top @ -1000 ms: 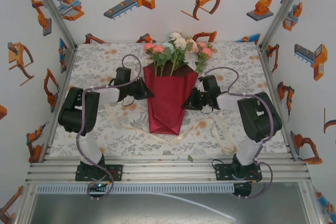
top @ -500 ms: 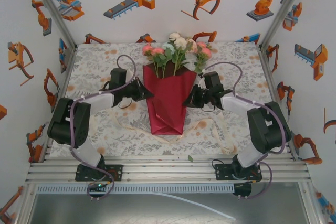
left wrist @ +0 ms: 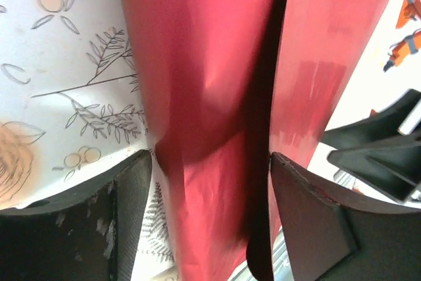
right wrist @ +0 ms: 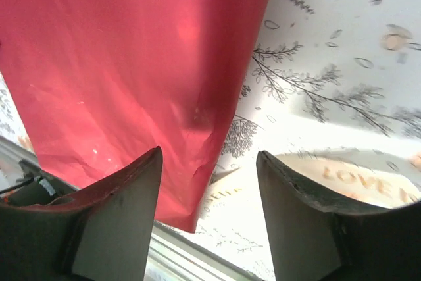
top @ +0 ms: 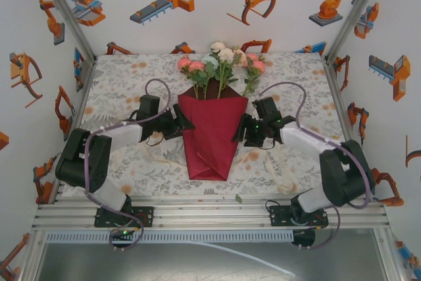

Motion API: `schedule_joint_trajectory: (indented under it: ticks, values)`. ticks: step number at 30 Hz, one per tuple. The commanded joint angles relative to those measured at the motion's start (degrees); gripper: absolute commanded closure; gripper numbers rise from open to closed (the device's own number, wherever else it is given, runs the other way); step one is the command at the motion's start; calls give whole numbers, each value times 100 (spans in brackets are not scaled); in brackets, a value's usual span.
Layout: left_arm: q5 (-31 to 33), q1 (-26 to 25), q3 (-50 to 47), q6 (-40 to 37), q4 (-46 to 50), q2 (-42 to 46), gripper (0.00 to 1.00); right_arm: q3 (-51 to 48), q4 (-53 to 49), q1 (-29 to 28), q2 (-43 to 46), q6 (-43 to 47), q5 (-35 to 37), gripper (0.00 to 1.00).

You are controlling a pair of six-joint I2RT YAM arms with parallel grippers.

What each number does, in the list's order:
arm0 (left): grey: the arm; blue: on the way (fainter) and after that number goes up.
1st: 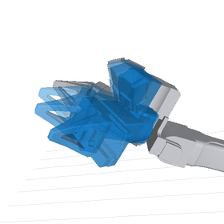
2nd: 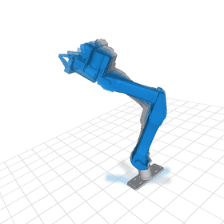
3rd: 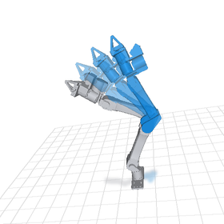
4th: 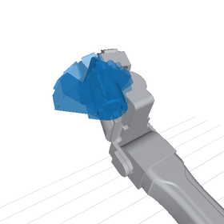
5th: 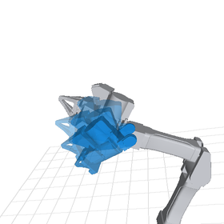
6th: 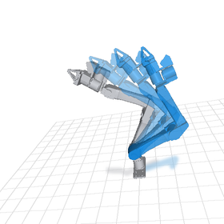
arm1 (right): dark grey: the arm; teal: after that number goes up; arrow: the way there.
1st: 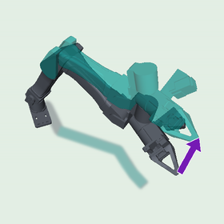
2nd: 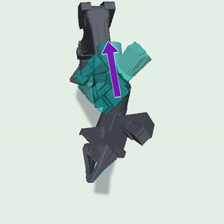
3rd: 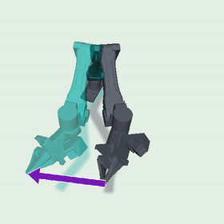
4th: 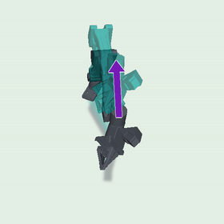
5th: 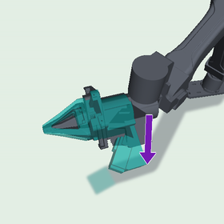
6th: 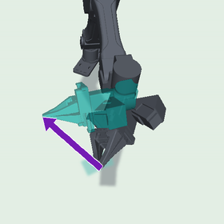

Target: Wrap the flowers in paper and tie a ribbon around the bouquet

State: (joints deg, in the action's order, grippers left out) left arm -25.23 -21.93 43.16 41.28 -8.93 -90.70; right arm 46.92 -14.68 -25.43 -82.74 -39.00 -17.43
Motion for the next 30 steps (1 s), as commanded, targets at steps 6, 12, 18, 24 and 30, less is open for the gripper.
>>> schedule_joint_trajectory:
  ticks: [6,12,18,24,30]
  values:
    - [2242,160,231,-457,2496,2058,24,-175,-2072,64,1936,-1001,2093,42]
    - [3144,1174,-89,231,3728,3077,21,-842,-2505,378,2296,-772,2712,35]
    - [2490,2244,-535,279,3554,2848,16,-761,-2032,457,1128,279,2127,36]
    - [2529,2336,-409,534,3250,1867,14,-723,-1250,507,509,526,2091,79]
    - [2367,2308,-305,554,2359,941,27,-526,-924,586,377,894,1909,100]
